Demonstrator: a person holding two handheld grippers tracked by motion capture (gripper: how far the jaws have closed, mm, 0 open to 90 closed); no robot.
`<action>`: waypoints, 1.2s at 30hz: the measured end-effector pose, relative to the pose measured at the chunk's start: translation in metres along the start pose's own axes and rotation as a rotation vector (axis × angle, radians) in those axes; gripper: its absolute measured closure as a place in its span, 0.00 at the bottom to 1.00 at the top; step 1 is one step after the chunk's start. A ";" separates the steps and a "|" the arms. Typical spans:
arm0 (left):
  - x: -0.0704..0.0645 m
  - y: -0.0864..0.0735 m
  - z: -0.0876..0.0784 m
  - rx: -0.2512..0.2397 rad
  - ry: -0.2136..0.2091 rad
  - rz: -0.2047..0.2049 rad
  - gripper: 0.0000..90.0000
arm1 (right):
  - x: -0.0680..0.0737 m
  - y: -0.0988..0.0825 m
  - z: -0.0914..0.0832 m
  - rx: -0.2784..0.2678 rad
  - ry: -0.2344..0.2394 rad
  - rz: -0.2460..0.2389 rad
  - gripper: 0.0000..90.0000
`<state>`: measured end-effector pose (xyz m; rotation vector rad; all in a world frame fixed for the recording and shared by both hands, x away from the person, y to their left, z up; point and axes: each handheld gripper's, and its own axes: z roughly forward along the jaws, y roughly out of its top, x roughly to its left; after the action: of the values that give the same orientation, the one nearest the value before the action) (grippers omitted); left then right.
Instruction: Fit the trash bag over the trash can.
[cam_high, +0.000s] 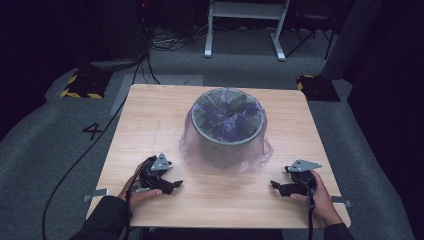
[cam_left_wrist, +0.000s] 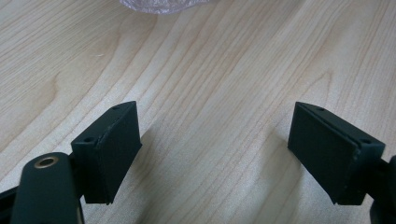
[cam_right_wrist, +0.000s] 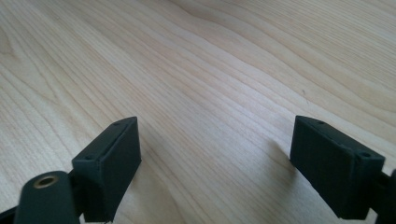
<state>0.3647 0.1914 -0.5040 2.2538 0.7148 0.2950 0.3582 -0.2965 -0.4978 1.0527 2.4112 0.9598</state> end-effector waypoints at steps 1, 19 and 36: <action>0.000 0.000 0.000 0.000 0.000 0.000 0.18 | -0.001 -0.002 -0.001 -0.006 -0.001 0.008 0.17; 0.000 0.000 0.000 0.000 0.001 -0.001 0.18 | -0.023 -0.028 -0.018 -0.053 -0.081 0.126 0.16; 0.000 0.000 0.000 0.000 0.001 -0.001 0.18 | -0.034 -0.035 -0.024 -0.050 -0.145 0.187 0.15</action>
<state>0.3644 0.1915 -0.5040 2.2537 0.7171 0.2953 0.3498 -0.3500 -0.5039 1.3006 2.1910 0.9626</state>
